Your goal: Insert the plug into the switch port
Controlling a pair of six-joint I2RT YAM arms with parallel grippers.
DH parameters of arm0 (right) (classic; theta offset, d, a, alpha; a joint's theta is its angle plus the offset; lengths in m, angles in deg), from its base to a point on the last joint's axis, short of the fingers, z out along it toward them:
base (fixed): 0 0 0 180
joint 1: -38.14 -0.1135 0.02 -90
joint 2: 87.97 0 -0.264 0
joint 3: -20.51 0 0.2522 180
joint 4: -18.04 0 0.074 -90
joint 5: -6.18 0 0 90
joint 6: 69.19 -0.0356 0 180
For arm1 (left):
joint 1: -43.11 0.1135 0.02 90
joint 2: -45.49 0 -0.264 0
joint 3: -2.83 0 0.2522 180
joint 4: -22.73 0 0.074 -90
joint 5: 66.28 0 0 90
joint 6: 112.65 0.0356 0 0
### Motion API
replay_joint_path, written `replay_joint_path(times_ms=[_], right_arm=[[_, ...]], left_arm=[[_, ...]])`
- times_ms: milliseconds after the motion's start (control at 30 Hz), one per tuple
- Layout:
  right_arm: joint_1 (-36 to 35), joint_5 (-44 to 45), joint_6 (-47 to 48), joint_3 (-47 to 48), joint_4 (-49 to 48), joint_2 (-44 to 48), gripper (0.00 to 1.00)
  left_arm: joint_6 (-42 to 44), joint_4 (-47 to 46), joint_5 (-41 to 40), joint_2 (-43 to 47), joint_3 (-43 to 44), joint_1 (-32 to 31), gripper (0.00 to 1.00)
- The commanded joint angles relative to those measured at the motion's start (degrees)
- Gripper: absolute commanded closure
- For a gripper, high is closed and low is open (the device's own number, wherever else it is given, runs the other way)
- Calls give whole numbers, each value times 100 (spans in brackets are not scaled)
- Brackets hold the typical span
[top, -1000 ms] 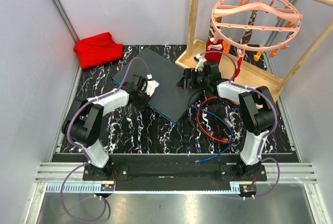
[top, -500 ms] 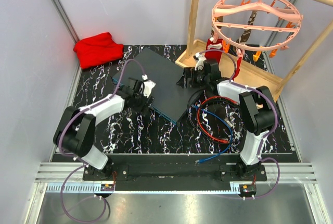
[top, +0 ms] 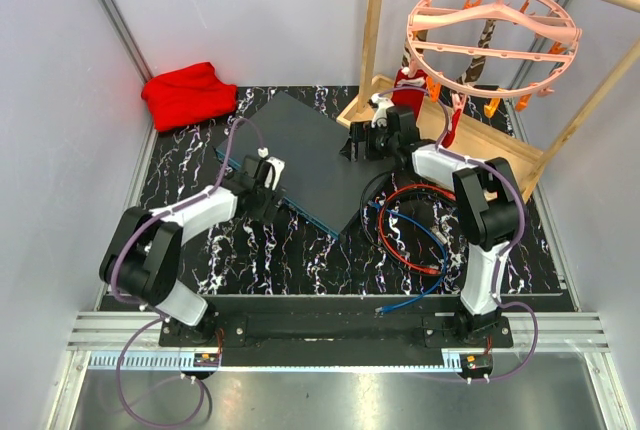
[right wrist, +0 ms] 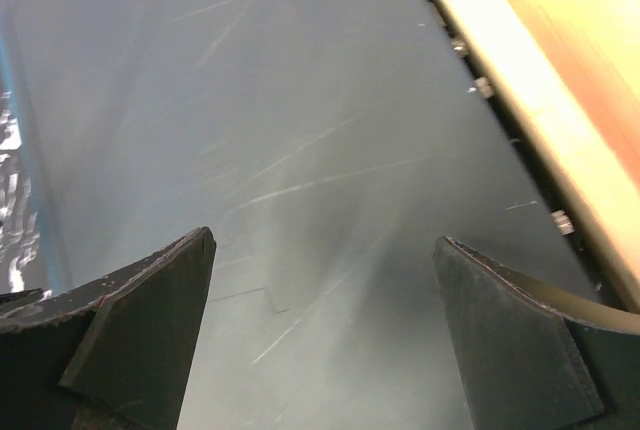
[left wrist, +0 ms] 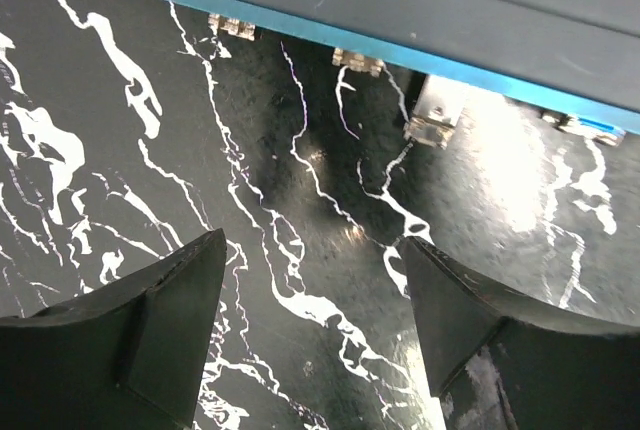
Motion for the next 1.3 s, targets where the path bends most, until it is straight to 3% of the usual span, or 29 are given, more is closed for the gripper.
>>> replay_joint_path(times_ms=[0, 500, 1267], right_arm=[[14, 453, 223, 385, 105, -176, 0], [15, 1218, 610, 1325, 780, -897, 0], [15, 323, 803, 1440, 1889, -1161, 0]], left_arm=[[-94, -188, -241, -284, 412, -3, 24], [-191, -407, -240, -794, 747, -12, 22], [460, -1005, 41, -829, 1054, -12, 21]])
